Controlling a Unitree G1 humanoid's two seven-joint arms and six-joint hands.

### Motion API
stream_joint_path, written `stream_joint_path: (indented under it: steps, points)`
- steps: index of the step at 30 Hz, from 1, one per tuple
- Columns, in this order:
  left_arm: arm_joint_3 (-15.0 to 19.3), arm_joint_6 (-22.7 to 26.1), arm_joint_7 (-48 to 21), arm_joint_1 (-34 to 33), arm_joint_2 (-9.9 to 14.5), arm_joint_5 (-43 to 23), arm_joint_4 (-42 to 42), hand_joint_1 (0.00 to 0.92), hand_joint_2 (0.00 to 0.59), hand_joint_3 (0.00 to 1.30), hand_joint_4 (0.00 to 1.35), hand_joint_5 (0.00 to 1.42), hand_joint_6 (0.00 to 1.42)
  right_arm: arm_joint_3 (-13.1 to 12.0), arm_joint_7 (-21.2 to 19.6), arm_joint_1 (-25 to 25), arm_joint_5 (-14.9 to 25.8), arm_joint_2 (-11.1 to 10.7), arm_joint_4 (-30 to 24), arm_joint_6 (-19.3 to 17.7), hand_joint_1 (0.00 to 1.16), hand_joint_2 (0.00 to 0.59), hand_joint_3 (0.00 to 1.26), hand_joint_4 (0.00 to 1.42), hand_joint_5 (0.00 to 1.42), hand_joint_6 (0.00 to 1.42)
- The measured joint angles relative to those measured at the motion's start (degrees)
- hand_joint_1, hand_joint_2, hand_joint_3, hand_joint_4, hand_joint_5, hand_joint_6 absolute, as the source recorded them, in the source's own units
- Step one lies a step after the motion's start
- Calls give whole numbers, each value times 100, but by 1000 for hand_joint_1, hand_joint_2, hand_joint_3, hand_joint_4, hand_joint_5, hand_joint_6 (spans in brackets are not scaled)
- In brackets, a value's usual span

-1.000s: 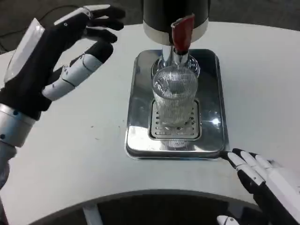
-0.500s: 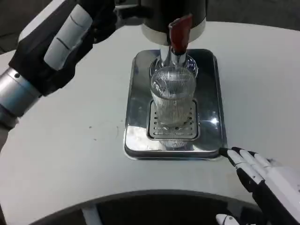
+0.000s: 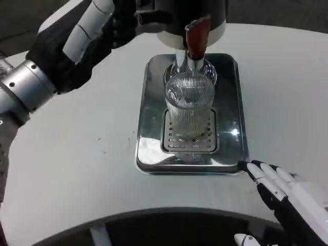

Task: Grasp the cup under the faucet to collect the drink, then remove the cup.

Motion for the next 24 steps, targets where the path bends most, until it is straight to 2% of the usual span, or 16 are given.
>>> stream_joint_path:
  steps: [9, 24]
  points:
    - [-167, -72, -146, -410, -237, 271, 462, 0, 108, 149, 95, 219, 173, -11, 0, -7, 8, -13, 0, 51, 241, 426, 36, 0, 0, 0]
    - [-421, -252, -268, -954, -574, 703, 1096, 0, 107, 156, 106, 219, 176, -196, -5, 130, 93, -21, -12, 65, 241, 426, 36, 0, 0, 0]
